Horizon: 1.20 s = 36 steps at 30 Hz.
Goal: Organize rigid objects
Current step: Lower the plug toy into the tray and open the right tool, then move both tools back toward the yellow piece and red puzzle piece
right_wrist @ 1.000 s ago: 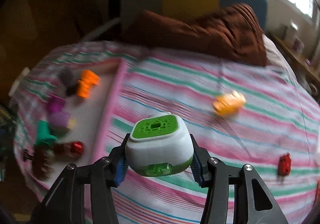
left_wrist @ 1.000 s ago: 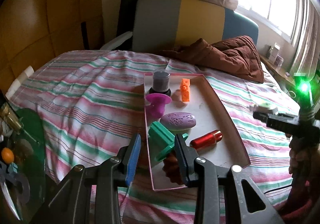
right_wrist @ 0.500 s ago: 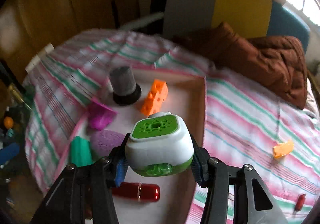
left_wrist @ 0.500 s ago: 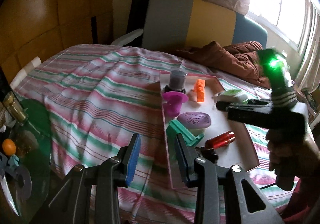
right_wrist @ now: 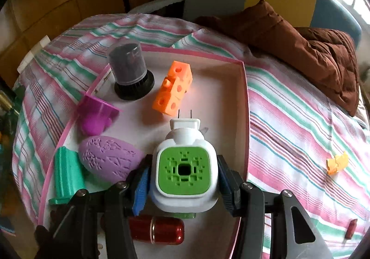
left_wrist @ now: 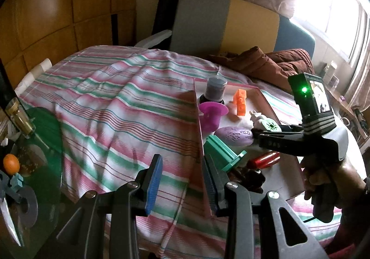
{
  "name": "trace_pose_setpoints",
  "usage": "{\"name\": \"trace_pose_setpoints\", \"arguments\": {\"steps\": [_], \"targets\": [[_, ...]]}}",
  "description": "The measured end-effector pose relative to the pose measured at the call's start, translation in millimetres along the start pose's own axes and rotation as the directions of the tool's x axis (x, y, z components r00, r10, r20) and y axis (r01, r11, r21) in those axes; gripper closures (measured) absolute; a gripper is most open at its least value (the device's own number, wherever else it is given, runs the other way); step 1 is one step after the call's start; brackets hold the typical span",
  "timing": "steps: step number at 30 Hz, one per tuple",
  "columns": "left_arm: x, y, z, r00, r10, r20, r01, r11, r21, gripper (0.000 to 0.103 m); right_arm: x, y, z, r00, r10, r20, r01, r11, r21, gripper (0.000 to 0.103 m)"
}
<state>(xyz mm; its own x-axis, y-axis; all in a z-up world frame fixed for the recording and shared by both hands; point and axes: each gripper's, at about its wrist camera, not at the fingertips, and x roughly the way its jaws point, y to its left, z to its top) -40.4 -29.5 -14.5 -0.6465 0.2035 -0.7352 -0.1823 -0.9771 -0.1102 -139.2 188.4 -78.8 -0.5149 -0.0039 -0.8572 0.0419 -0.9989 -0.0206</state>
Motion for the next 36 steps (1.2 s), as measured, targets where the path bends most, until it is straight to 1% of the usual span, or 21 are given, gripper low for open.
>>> {"name": "trace_pose_setpoints", "arguments": {"steps": [4, 6, 15, 23, 27, 31, 36], "targets": [[-2.1, -1.3, -0.1, 1.0, 0.004, 0.005, -0.004, 1.0, 0.007, 0.068, -7.9, -1.7, -0.3, 1.0, 0.007, 0.024, -0.007, 1.0, 0.018, 0.049], [-3.8, -2.0, -0.3, 1.0, 0.003, 0.007, -0.003, 1.0, 0.009, 0.068, -12.5, -2.3, -0.8, 0.999, 0.007, 0.038, -0.008, 1.0, 0.02, 0.045], [-9.0, -9.6, -0.7, 1.0, 0.003, 0.017, -0.004, 0.999, 0.036, 0.068, -39.2, -3.1, -6.4, 0.994, 0.001, 0.108, -0.004, 1.0, 0.021, 0.042], [-15.7, -22.8, -1.0, 1.0, 0.002, 0.027, -0.004, 0.998, 0.07, 0.068, -66.0, -14.8, -14.7, 0.985, 0.004, 0.17, -0.012, 0.999, 0.042, 0.042], [-20.2, -30.9, 0.4, 0.999, 0.001, 0.039, -0.005, 0.996, 0.094, 0.068, -80.3, -25.6, -19.8, 0.981, 0.002, 0.196, -0.013, 0.998, 0.057, 0.042], [-22.7, -40.5, 2.6, 0.999, -0.01, 0.041, 0.005, 0.993, 0.116, 0.068, -94.2, -43.4, -26.6, 0.976, -0.02, 0.218, 0.002, 0.997, 0.08, 0.041], [-26.3, -57.4, 5.0, 0.998, -0.03, 0.047, 0.022, 0.988, 0.155, 0.068, -110.8, -77.1, -38.0, 0.97, -0.062, 0.235, 0.032, 0.991, 0.131, 0.039]]}}
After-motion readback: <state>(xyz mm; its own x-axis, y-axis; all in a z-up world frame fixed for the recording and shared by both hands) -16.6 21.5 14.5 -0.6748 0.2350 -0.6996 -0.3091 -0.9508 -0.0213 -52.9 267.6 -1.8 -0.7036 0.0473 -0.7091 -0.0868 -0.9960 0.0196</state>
